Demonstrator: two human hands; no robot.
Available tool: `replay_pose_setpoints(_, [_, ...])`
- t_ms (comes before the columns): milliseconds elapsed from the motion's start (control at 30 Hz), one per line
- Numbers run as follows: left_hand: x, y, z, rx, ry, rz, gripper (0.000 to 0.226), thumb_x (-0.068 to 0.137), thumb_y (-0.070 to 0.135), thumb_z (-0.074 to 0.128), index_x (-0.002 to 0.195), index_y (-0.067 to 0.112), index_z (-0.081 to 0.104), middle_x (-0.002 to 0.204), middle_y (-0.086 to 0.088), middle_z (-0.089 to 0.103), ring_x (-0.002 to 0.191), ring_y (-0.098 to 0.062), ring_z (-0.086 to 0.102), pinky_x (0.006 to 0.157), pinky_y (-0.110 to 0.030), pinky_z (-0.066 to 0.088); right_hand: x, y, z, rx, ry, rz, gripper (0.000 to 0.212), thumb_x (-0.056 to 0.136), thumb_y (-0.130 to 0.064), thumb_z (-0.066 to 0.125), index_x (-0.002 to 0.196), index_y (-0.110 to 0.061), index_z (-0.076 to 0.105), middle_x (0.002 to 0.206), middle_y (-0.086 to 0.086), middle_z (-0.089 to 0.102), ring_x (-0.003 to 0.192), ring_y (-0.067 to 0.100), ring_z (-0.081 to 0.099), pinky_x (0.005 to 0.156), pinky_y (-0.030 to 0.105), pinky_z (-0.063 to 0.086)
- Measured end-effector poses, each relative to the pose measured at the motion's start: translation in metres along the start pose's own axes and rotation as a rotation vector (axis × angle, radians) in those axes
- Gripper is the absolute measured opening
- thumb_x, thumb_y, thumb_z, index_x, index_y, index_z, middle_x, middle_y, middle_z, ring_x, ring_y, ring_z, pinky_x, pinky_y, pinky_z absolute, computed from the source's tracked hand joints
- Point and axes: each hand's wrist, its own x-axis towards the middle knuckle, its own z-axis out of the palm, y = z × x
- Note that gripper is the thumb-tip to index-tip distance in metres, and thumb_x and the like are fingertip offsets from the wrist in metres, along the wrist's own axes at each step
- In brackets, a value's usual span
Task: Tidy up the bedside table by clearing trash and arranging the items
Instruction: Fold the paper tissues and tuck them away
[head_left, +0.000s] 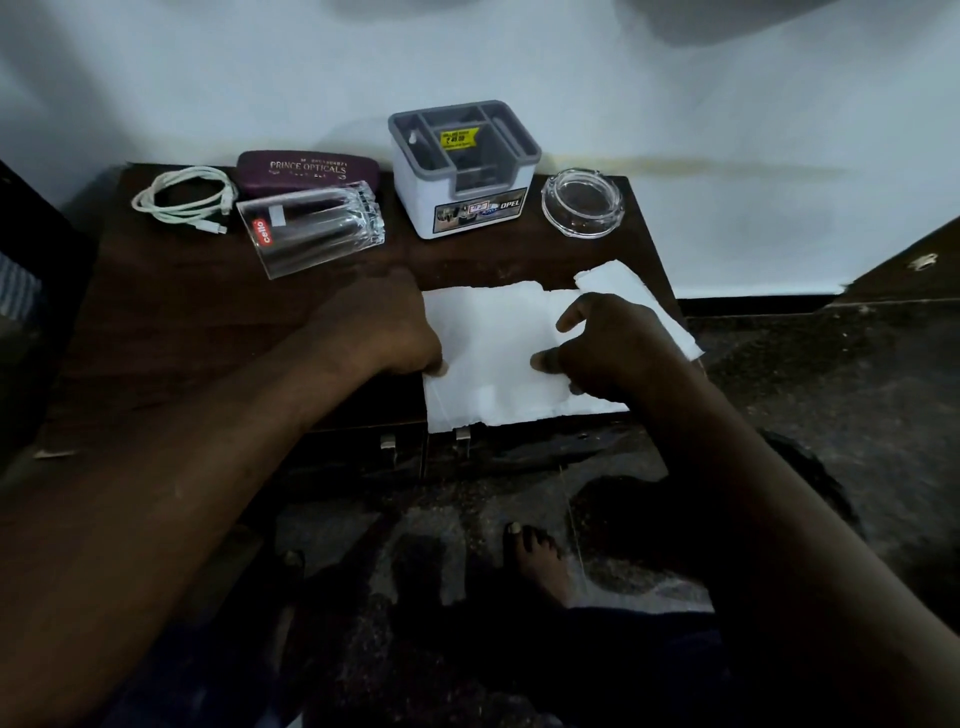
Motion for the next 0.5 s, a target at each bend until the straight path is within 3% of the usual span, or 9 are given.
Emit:
replay_pose_setpoints(67, [0.002,0.005,0.0,-0.009,0.058,0.035,0.087,0.061,0.041,0.093,0.127,0.008,0.048,0.126,-0.016,0.059,0.116,-0.035,0.059,0.087,-0.037,0.051,-0.001,0.0,-0.002,-0.011,0.027,-0.013,0.049,0.072,-0.047,0.09,0.107,-0.032,0.059,0.105,0.009,0.072,0.1,0.031,0.072,0.09,0.048,0.061])
replay_pose_setpoints(167, [0.002,0.014,0.001,-0.068,0.074,0.097,0.082,0.062,0.039,0.092,0.125,0.009,0.05,0.119,-0.012,0.059,0.107,-0.03,0.06,0.08,-0.034,0.05,-0.004,0.001,-0.008,-0.04,0.078,-0.039,0.05,0.078,-0.048,0.086,0.117,-0.028,0.063,0.107,0.004,0.069,0.102,0.026,0.068,0.09,0.04,0.057])
replay_pose_setpoints(300, [0.0,0.021,0.007,-0.095,0.147,0.176,0.058,0.072,0.038,0.086,0.115,0.016,0.053,0.113,-0.005,0.059,0.094,-0.021,0.055,0.073,-0.031,0.043,-0.001,0.009,-0.021,0.026,0.146,-0.049,0.037,0.077,-0.045,0.086,0.104,-0.031,0.066,0.107,0.008,0.075,0.1,0.028,0.074,0.092,0.043,0.06])
replay_pose_setpoints(433, [0.003,0.023,0.011,-0.061,0.256,0.233,0.051,0.08,0.042,0.08,0.121,0.021,0.058,0.129,-0.008,0.053,0.118,-0.029,0.053,0.092,-0.04,0.05,0.002,0.027,-0.046,0.08,0.204,0.013,0.03,0.08,-0.035,0.086,0.102,-0.024,0.069,0.101,0.008,0.076,0.085,0.029,0.076,0.086,0.046,0.063])
replay_pose_setpoints(500, [0.007,0.022,0.014,-0.013,0.268,0.229,0.059,0.084,0.046,0.077,0.134,0.023,0.056,0.14,-0.009,0.043,0.131,-0.034,0.041,0.102,-0.045,0.046,0.003,0.035,-0.051,0.096,0.225,0.023,0.03,0.076,-0.035,0.087,0.097,-0.023,0.069,0.103,0.007,0.076,0.091,0.03,0.077,0.088,0.05,0.063])
